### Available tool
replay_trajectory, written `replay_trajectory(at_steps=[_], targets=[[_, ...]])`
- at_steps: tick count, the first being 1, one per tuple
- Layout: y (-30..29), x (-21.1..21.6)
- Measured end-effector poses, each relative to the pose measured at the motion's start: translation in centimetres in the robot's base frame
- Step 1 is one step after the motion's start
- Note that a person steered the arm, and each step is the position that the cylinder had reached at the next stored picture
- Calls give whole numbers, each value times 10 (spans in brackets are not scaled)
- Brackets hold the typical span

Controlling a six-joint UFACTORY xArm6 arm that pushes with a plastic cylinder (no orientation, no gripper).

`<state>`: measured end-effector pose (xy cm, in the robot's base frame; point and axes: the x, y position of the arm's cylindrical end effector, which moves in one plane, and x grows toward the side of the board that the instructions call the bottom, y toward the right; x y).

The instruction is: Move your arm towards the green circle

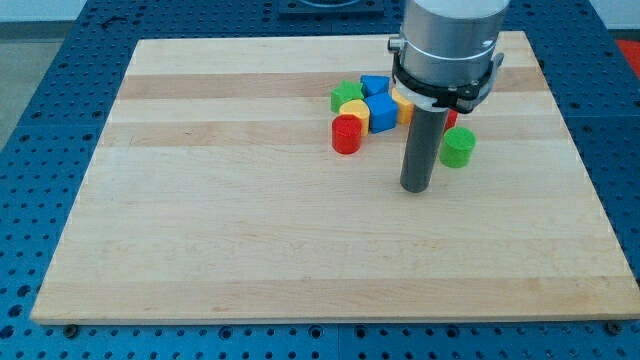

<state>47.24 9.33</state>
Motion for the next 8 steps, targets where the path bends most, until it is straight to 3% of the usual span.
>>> replay_trajectory(at_steps=[8], targets=[[29, 0]])
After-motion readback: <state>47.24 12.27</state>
